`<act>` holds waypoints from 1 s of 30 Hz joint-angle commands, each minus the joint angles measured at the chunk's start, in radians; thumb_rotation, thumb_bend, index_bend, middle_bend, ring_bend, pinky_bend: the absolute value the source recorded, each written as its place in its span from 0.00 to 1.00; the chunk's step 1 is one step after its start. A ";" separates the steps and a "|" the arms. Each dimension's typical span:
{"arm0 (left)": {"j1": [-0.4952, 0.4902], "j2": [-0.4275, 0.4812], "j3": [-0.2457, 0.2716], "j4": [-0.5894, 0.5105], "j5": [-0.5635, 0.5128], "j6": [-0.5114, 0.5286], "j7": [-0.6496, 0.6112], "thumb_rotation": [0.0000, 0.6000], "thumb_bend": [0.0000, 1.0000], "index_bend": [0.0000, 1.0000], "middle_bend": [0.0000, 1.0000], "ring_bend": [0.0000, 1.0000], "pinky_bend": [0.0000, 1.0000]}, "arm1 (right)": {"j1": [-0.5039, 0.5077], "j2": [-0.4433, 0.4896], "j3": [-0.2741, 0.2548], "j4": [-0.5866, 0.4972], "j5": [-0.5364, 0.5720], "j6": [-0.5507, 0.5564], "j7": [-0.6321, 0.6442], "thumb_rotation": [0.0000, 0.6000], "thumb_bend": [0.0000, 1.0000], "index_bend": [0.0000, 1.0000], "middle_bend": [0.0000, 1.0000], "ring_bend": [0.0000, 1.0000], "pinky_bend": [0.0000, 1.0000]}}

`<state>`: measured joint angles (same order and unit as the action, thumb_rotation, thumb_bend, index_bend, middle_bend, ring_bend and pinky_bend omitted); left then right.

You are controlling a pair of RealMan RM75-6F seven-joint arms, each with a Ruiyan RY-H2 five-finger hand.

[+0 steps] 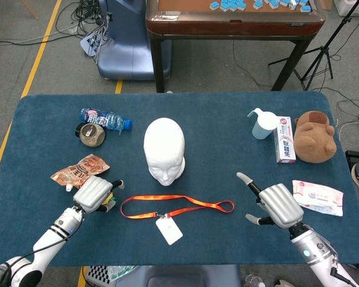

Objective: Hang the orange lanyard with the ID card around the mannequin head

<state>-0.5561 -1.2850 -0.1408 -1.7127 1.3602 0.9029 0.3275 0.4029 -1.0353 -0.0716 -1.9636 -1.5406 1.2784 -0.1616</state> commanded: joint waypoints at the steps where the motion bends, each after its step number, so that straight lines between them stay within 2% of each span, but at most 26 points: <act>1: -0.045 -0.041 -0.004 0.020 -0.069 -0.047 0.061 1.00 0.28 0.35 0.88 0.91 0.94 | -0.005 -0.001 0.003 0.005 -0.001 -0.005 0.005 1.00 0.17 0.09 1.00 1.00 1.00; 7: -0.100 -0.115 -0.013 0.060 -0.188 -0.071 0.135 1.00 0.28 0.39 0.90 0.93 0.96 | -0.013 -0.005 0.009 0.015 0.002 -0.026 0.016 1.00 0.17 0.09 1.00 1.00 1.00; 13: -0.154 -0.159 -0.009 0.100 -0.297 -0.104 0.186 1.00 0.28 0.39 0.91 0.94 0.97 | -0.025 -0.001 0.011 0.019 -0.001 -0.036 0.020 1.00 0.17 0.09 1.00 1.00 1.00; 20: -0.192 -0.205 0.001 0.151 -0.386 -0.110 0.196 1.00 0.28 0.41 0.91 0.94 0.97 | -0.038 0.007 0.014 0.023 0.000 -0.045 0.029 1.00 0.17 0.09 1.00 1.00 1.00; 30: -0.239 -0.246 0.026 0.178 -0.461 -0.109 0.220 1.00 0.28 0.45 0.91 0.94 0.97 | -0.055 0.012 0.019 0.034 -0.005 -0.050 0.049 1.00 0.17 0.09 1.00 1.00 1.00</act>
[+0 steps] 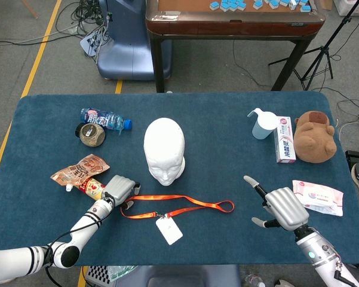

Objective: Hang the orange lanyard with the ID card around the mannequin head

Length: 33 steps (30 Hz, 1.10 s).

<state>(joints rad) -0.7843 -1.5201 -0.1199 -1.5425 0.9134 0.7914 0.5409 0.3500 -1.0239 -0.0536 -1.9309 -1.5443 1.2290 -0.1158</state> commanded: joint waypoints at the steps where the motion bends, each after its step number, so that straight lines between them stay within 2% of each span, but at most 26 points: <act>1: -0.014 -0.015 0.006 0.011 -0.021 0.005 0.008 1.00 0.28 0.45 0.91 0.94 0.97 | -0.004 0.001 0.002 0.003 -0.001 -0.001 0.005 1.00 0.17 0.09 1.00 1.00 1.00; 10: -0.045 -0.030 0.018 0.037 -0.076 -0.003 0.002 1.00 0.28 0.48 0.91 0.94 0.97 | -0.014 0.005 0.007 0.011 -0.002 -0.009 0.021 1.00 0.17 0.09 1.00 1.00 1.00; 22: -0.062 -0.041 0.034 0.049 -0.081 0.014 -0.019 1.00 0.28 0.54 0.91 0.94 0.97 | -0.022 0.007 0.012 0.014 0.000 -0.023 0.025 1.00 0.17 0.09 1.00 1.00 1.00; 33: -0.074 -0.050 0.044 0.060 -0.085 0.021 -0.031 1.00 0.40 0.56 0.92 0.94 0.97 | -0.032 0.009 0.014 0.017 0.002 -0.028 0.031 1.00 0.17 0.09 1.00 1.00 1.00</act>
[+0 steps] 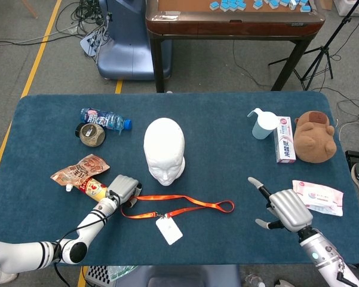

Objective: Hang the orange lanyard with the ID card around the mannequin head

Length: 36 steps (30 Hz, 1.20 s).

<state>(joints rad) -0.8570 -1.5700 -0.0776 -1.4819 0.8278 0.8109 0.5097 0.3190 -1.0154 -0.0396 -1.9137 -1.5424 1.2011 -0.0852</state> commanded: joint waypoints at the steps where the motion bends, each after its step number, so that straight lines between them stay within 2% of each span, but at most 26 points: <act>1: -0.002 0.000 0.003 -0.001 0.000 0.003 0.001 1.00 0.40 0.56 0.92 0.94 0.97 | -0.001 0.000 0.001 -0.001 0.000 0.000 0.000 1.00 0.17 0.09 1.00 1.00 1.00; 10: 0.002 0.009 0.014 -0.028 0.012 0.023 -0.008 1.00 0.40 0.57 0.92 0.94 0.97 | -0.002 -0.005 0.007 -0.002 0.009 -0.012 -0.011 1.00 0.17 0.10 1.00 1.00 1.00; 20: 0.027 0.025 0.026 -0.080 0.111 0.065 -0.051 1.00 0.40 0.59 0.92 0.94 0.97 | 0.037 -0.084 0.033 0.008 0.065 -0.081 -0.077 1.00 0.17 0.24 1.00 1.00 1.00; 32: 0.036 0.025 0.021 -0.082 0.132 0.072 -0.072 1.00 0.39 0.59 0.92 0.94 0.97 | 0.145 -0.267 0.134 0.072 0.307 -0.191 -0.227 1.00 0.17 0.34 1.00 1.00 1.00; 36: 0.041 0.029 0.022 -0.087 0.139 0.077 -0.078 1.00 0.39 0.59 0.92 0.94 0.97 | 0.181 -0.318 0.159 0.094 0.383 -0.206 -0.276 1.00 0.22 0.36 1.00 1.00 1.00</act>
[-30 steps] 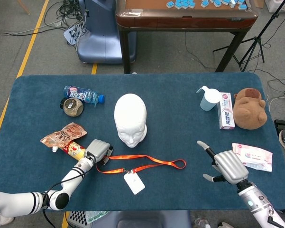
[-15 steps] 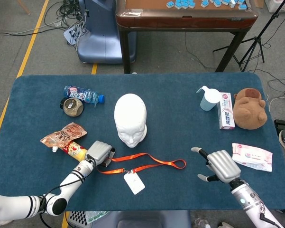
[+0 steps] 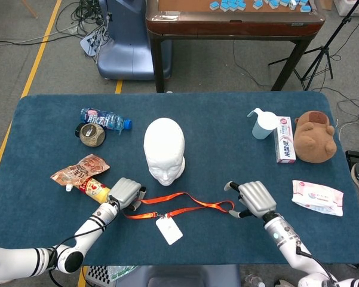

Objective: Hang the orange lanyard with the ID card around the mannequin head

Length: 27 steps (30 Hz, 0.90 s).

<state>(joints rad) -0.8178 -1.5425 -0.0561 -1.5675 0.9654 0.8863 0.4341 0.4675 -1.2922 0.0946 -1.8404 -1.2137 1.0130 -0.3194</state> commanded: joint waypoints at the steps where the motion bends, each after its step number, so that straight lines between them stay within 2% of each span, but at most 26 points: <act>1: 0.003 0.003 0.001 -0.002 0.003 0.002 -0.004 1.00 0.39 0.59 0.92 0.94 0.97 | 0.041 -0.052 0.029 0.024 0.071 -0.022 -0.054 1.00 0.22 0.36 1.00 1.00 1.00; 10: 0.012 0.009 0.003 -0.012 0.011 0.009 -0.006 1.00 0.39 0.59 0.92 0.94 0.97 | 0.142 -0.156 0.052 0.073 0.253 -0.076 -0.168 1.00 0.22 0.37 1.00 1.00 1.00; 18: 0.017 0.013 0.002 -0.025 0.010 0.018 0.000 1.00 0.39 0.59 0.92 0.94 0.97 | 0.210 -0.252 0.052 0.118 0.387 -0.048 -0.270 1.00 0.22 0.41 1.00 1.00 1.00; 27: 0.021 0.014 0.005 -0.034 0.013 0.020 0.006 1.00 0.39 0.59 0.92 0.94 0.97 | 0.256 -0.338 0.068 0.181 0.472 0.000 -0.308 1.00 0.22 0.47 1.00 1.00 1.00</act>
<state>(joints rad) -0.7967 -1.5279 -0.0510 -1.6021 0.9780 0.9062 0.4404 0.7167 -1.6215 0.1603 -1.6671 -0.7481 1.0056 -0.6219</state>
